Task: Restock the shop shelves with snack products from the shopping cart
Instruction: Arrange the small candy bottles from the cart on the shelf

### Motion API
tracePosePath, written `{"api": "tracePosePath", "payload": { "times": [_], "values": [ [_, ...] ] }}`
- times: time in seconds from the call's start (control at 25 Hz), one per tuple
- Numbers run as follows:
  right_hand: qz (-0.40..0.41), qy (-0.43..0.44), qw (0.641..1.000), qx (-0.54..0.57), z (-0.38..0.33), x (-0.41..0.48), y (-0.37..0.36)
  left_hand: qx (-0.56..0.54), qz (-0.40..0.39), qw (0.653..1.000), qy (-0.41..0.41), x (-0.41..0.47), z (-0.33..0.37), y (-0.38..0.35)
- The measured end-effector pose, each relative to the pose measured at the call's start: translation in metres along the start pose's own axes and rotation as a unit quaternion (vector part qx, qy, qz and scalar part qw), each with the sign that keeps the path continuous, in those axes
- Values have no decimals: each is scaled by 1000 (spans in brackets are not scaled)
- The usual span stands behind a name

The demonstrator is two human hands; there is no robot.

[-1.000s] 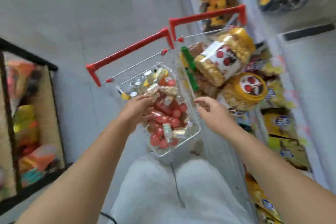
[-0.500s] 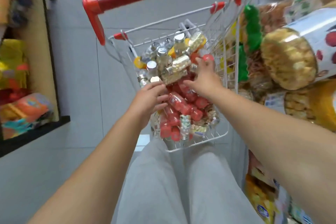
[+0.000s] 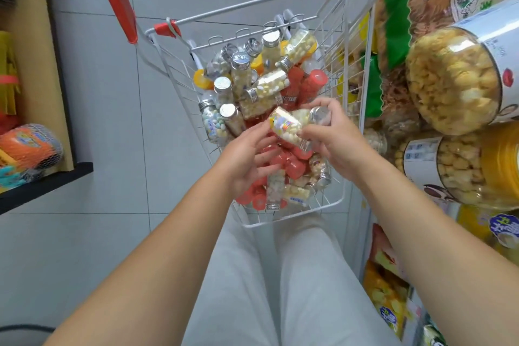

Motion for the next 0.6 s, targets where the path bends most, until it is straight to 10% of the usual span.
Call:
{"api": "tracePosePath", "payload": {
  "times": [0.36, 0.6],
  "values": [
    [-13, 124, 985, -117, -9, -35, -46, -258, -85, 959, 88, -3, 13, 6],
    [67, 378, 773, -505, -52, 39, -81, -269, -67, 960, 51, 2, 23, 40]
  ]
}}
Point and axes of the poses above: each hand's wrist, its own x-axis towards the middle knuckle, its own y-axis out of the back of the hand, z = x × y, the point moved 8 cm from there along x, towards the middle knuckle, and after that the axes turned 12 degrees about z, right-handed, at the moved point
